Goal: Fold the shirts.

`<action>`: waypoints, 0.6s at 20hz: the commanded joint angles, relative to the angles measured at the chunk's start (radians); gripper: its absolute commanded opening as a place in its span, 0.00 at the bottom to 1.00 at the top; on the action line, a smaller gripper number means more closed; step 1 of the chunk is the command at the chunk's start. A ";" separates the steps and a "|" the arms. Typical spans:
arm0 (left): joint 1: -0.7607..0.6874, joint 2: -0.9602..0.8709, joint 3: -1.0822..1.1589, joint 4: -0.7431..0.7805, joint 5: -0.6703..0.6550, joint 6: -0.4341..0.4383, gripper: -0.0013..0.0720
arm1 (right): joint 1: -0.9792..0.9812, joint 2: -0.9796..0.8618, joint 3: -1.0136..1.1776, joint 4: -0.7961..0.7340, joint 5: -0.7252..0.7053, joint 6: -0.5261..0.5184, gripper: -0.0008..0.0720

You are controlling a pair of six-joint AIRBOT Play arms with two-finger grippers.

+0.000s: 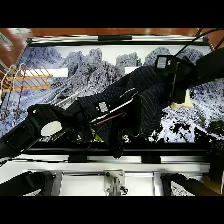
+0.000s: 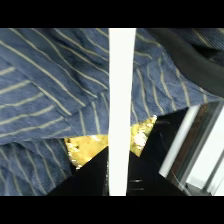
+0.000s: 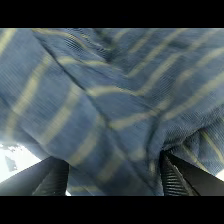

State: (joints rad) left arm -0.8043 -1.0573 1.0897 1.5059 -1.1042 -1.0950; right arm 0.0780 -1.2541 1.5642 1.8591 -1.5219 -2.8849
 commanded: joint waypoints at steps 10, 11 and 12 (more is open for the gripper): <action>0.134 -0.016 0.030 0.017 0.137 -0.002 0.46 | 0.037 -0.046 0.000 0.047 -0.052 -0.013 0.17; 0.158 -0.016 0.030 0.017 0.143 -0.002 0.70 | 0.037 -0.040 0.000 0.046 -0.053 -0.013 0.17; 0.182 -0.016 0.032 0.018 0.142 -0.002 0.79 | 0.037 -0.034 0.000 0.047 -0.052 -0.005 0.17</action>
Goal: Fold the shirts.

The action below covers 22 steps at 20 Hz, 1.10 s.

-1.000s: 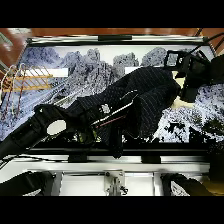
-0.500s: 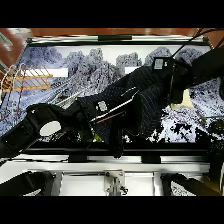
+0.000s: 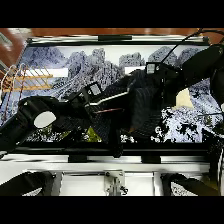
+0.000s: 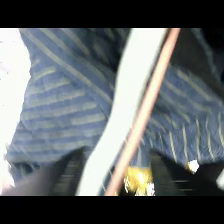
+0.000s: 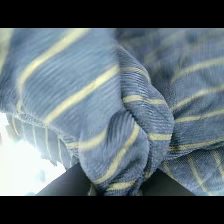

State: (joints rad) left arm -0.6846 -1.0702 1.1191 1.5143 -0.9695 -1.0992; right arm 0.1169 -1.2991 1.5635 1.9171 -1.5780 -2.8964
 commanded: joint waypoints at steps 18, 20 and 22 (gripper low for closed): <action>0.219 0.070 0.164 -0.114 -0.311 -0.595 0.95 | -0.002 0.124 0.001 -0.024 0.005 0.177 0.17; 0.121 0.070 0.051 -0.255 -0.222 -0.647 0.95 | -0.002 0.125 0.001 -0.022 0.002 0.205 0.17; -0.016 0.066 -0.055 -0.259 -0.103 -0.691 0.95 | -0.002 0.125 0.001 -0.022 -0.001 0.227 0.17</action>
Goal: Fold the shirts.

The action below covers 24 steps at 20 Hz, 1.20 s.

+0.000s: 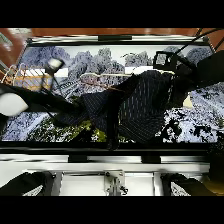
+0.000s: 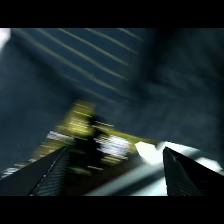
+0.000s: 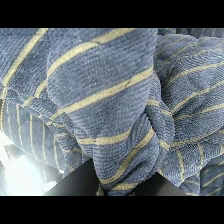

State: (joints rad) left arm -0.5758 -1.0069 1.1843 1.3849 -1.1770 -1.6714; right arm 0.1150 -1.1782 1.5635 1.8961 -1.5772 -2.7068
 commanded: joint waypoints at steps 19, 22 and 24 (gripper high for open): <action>-0.354 -0.037 -0.302 -0.001 0.253 -0.312 0.29 | 0.000 0.004 0.001 -0.005 -0.003 0.069 0.17; -0.285 -0.033 -0.305 0.099 0.254 -0.312 0.11 | 0.000 0.004 0.001 0.010 -0.015 0.103 0.17; -0.206 -0.014 -0.260 0.164 0.252 -0.305 0.11 | 0.000 0.004 0.001 0.043 -0.048 0.105 0.17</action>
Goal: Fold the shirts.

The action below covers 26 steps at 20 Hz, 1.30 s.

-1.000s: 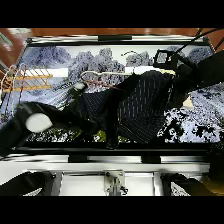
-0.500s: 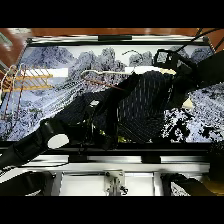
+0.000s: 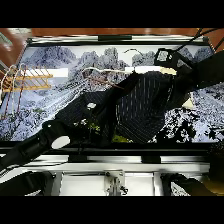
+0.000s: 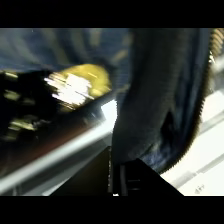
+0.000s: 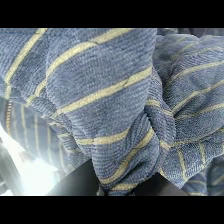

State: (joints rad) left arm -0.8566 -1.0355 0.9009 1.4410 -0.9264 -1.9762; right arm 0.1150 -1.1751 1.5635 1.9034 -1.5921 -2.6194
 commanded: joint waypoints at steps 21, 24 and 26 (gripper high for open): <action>0.660 -0.009 0.385 -0.080 0.002 0.341 0.11 | 0.001 -0.022 -0.014 0.210 -0.064 0.030 0.16; 0.663 -0.009 0.387 -0.115 0.003 0.341 0.11 | 0.001 -0.031 -0.016 0.208 -0.066 0.022 0.16; 0.663 -0.008 0.389 -0.115 0.010 0.342 0.11 | 0.001 -0.031 -0.016 0.208 -0.067 0.019 0.16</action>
State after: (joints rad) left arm -0.1982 -1.0435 1.2861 1.3449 -0.9360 -1.6367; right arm 0.1162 -1.2011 1.5490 2.1147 -1.6543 -2.5946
